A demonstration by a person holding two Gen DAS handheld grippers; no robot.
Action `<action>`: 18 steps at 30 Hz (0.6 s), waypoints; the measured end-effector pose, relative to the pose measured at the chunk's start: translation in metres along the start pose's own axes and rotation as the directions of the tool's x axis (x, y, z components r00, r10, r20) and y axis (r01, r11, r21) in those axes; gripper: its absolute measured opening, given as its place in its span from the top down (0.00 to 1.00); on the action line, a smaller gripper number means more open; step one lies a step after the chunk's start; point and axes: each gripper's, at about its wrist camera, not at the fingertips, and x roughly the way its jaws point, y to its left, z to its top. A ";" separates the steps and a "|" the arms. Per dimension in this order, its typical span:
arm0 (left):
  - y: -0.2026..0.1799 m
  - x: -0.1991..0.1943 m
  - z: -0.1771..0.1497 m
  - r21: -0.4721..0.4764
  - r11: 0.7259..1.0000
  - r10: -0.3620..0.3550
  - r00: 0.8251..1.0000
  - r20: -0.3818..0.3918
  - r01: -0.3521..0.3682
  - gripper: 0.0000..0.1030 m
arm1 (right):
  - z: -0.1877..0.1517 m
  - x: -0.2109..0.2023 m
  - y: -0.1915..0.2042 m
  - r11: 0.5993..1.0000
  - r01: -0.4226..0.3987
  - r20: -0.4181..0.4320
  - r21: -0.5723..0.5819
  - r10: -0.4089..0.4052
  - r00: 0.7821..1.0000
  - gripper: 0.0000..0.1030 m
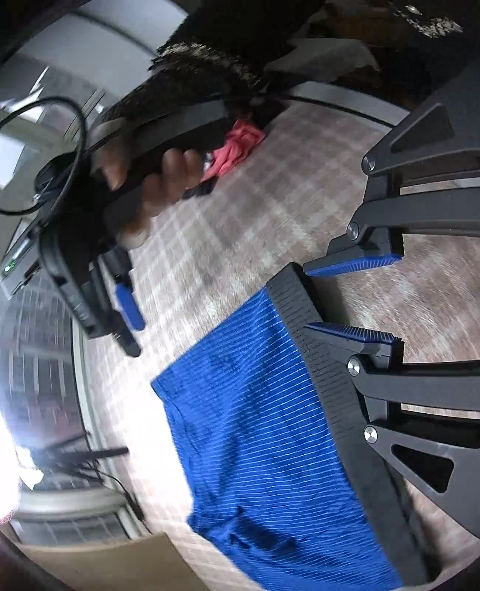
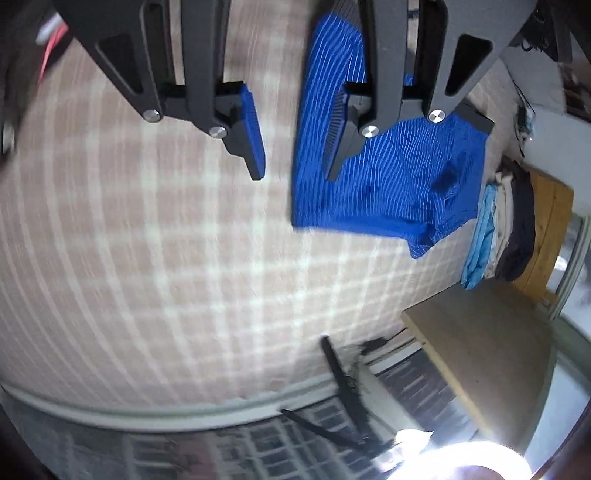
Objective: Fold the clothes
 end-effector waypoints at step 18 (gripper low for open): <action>-0.020 0.025 -0.009 -0.066 0.983 0.174 0.985 -0.001 -0.173 0.76 | 0.016 0.076 0.061 0.864 0.037 -0.155 -0.502 -0.132 0.979 0.69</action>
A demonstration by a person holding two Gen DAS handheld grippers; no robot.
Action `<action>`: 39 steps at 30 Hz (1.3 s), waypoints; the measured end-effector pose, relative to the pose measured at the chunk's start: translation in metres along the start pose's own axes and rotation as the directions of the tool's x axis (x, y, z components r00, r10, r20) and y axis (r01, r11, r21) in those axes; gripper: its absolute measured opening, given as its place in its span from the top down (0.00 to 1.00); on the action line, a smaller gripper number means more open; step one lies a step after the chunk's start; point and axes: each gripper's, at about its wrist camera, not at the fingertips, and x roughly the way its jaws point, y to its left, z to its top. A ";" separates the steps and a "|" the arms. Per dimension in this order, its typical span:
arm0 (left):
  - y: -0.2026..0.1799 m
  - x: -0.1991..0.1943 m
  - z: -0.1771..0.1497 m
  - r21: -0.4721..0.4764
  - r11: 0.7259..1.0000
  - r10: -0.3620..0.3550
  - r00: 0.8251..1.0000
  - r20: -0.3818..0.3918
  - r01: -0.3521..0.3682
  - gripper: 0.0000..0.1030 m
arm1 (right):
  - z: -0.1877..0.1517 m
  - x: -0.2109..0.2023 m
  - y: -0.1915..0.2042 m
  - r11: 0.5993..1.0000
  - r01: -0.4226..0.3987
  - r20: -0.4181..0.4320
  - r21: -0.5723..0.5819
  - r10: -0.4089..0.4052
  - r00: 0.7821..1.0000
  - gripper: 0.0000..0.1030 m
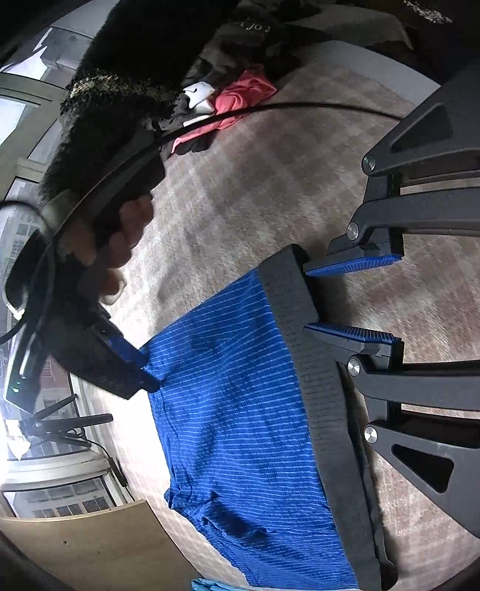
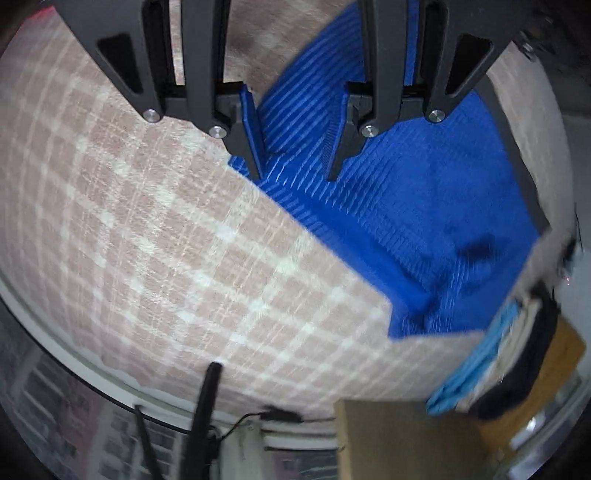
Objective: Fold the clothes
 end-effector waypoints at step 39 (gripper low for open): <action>-0.019 0.013 -0.003 0.116 0.991 0.066 0.998 0.003 -0.066 0.68 | -0.016 -0.032 -0.031 0.983 -0.144 0.006 0.112 0.144 0.989 0.94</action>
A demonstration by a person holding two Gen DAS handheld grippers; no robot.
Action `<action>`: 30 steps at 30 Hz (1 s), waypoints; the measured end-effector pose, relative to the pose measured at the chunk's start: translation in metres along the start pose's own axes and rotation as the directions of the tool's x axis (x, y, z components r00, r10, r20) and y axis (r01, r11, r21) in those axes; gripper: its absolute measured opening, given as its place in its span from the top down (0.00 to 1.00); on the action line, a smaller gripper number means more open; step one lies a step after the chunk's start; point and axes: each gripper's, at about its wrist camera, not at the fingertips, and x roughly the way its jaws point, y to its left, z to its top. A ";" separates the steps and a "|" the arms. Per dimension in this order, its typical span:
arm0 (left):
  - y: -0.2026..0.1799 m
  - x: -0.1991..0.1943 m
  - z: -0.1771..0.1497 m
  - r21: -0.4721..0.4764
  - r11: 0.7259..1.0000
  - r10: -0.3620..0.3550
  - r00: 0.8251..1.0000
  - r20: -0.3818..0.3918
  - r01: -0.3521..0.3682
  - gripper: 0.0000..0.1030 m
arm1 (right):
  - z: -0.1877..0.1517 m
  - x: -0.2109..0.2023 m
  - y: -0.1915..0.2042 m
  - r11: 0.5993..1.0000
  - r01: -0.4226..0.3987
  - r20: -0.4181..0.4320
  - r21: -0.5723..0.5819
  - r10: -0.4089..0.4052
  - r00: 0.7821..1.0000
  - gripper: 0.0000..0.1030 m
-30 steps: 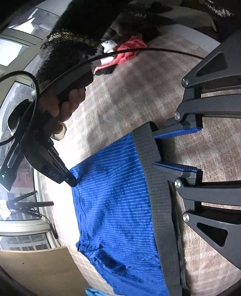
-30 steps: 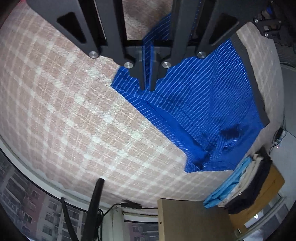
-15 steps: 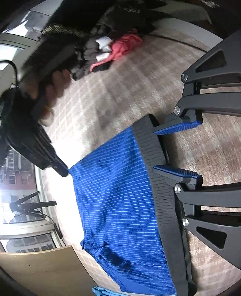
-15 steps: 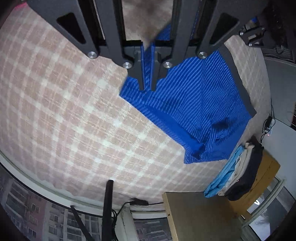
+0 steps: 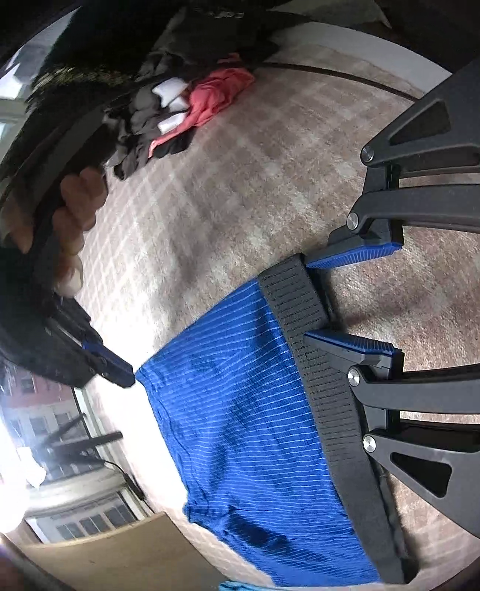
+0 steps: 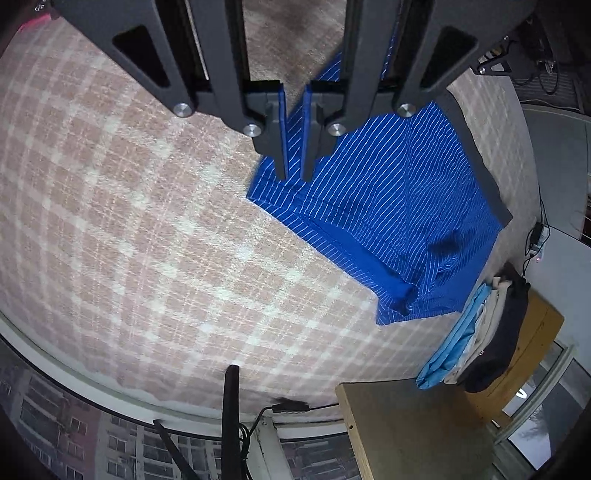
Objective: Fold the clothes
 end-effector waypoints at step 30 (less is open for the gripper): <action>0.045 -0.012 0.006 -0.149 0.989 0.002 0.997 0.082 0.010 0.98 | 0.054 0.063 0.057 0.970 -0.091 -0.136 -0.227 0.061 0.989 0.74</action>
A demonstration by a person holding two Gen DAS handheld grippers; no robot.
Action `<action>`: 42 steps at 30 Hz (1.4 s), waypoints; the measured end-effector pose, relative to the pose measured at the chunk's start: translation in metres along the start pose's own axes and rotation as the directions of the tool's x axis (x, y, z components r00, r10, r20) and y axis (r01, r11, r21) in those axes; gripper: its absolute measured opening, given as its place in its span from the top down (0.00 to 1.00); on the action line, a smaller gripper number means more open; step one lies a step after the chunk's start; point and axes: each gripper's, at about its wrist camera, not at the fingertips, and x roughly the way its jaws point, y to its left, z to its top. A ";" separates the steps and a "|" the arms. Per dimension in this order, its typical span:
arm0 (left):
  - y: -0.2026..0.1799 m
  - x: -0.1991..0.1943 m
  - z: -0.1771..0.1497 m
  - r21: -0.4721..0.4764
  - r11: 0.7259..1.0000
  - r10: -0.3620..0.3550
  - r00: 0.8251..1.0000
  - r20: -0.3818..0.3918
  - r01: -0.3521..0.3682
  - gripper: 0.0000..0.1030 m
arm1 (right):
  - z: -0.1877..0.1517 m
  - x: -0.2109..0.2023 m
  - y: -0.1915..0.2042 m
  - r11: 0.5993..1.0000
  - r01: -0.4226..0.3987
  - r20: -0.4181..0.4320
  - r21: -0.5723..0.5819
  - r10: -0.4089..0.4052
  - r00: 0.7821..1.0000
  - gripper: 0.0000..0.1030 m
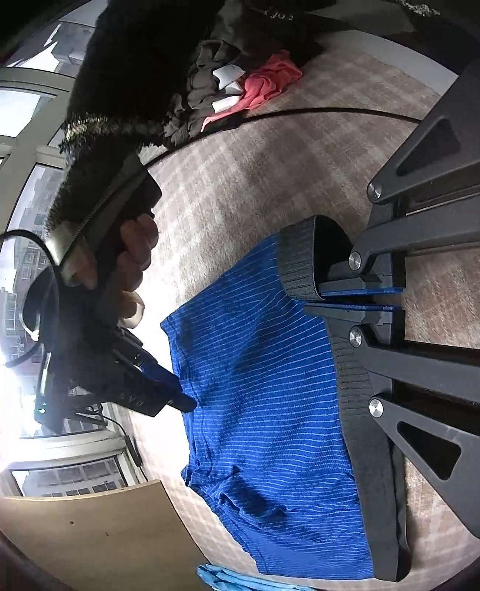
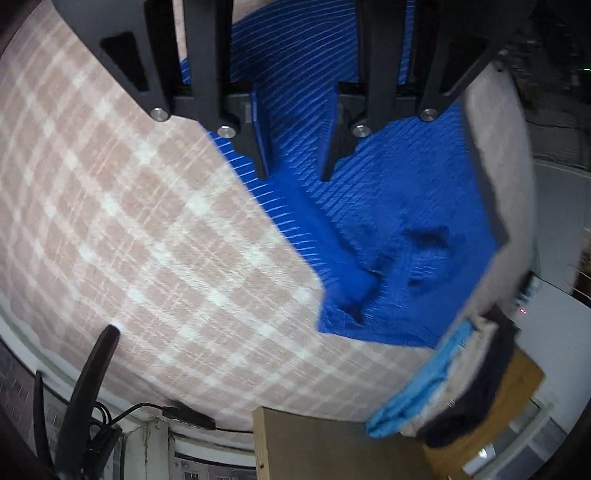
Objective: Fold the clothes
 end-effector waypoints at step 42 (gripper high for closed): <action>-0.017 -0.001 0.001 0.013 0.998 -0.057 0.998 -0.006 0.058 0.99 | -0.023 -0.011 -0.001 0.968 0.203 -0.040 -0.145 -0.211 0.977 0.85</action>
